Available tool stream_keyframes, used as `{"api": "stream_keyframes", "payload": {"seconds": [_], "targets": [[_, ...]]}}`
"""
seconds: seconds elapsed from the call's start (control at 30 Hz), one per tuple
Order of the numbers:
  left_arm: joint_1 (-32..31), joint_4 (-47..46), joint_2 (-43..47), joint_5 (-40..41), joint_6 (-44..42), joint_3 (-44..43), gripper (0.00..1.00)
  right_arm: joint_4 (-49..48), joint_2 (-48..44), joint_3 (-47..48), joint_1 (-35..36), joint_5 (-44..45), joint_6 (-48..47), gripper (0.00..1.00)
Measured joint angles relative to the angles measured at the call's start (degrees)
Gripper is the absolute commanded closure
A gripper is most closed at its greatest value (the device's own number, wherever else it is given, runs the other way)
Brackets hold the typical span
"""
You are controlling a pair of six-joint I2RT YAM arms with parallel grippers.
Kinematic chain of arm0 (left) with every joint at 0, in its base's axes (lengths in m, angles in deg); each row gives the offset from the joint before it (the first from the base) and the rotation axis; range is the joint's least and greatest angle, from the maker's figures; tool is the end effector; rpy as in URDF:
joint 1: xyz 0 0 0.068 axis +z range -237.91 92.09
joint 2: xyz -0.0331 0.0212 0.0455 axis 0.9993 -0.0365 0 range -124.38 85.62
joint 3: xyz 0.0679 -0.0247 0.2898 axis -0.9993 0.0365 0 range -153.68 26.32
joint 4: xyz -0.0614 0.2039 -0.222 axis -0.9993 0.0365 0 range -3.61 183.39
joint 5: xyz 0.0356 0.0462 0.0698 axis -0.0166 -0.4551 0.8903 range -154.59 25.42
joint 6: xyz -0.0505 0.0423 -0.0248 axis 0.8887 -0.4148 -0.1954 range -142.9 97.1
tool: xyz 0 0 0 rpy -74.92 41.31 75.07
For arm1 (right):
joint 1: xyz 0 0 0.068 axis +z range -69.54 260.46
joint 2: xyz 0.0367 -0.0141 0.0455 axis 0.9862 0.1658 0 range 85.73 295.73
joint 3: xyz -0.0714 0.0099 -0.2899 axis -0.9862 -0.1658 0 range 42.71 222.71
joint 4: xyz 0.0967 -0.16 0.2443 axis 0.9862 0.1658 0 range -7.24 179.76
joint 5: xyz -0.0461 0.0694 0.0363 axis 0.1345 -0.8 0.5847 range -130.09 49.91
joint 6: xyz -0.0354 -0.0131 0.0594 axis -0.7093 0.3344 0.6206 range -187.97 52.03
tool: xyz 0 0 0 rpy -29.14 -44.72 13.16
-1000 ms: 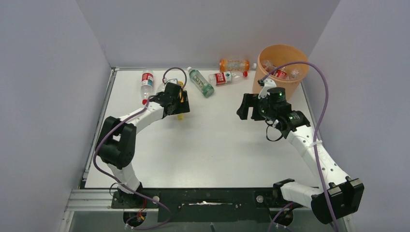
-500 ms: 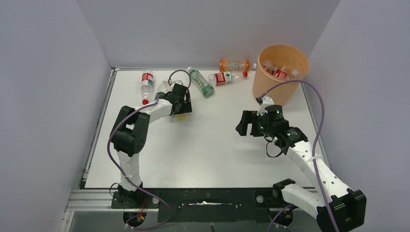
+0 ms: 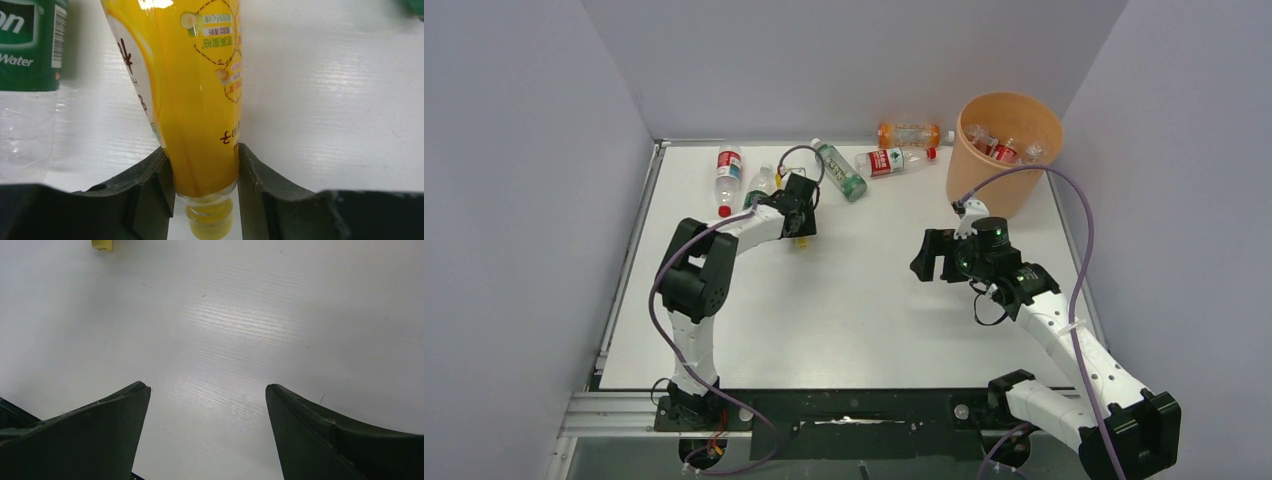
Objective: Put the plastic bottles in the bin
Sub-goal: Pick up the plastic bottle at the center of the board.
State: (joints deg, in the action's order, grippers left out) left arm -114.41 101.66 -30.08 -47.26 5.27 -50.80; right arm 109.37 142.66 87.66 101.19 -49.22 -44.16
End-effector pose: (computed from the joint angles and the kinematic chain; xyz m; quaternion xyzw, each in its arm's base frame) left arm 0.4454 -0.2029 0.1349 -0.0604 0.9390 -0.0136 0.3382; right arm 0.2431 0.1018 0.2733 -0.0103 0.8988 0.2302 0.3730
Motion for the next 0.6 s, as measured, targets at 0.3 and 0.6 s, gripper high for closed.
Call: {"api": "stream_keyframes", "payload": {"seconds": [0.3, 0.6], "targets": [[-0.9, 3.2, 7.3, -3.7, 1.0, 5.8, 0.86, 0.3, 0.0, 0.0, 0.0, 0.0, -1.1, 0.11], [-4.9, 4.1, 21.8, -17.0, 0.6, 12.4, 0.88, -1.0, 1.0, 0.9, 0.4, -4.2, 0.9, 0.08]]}}
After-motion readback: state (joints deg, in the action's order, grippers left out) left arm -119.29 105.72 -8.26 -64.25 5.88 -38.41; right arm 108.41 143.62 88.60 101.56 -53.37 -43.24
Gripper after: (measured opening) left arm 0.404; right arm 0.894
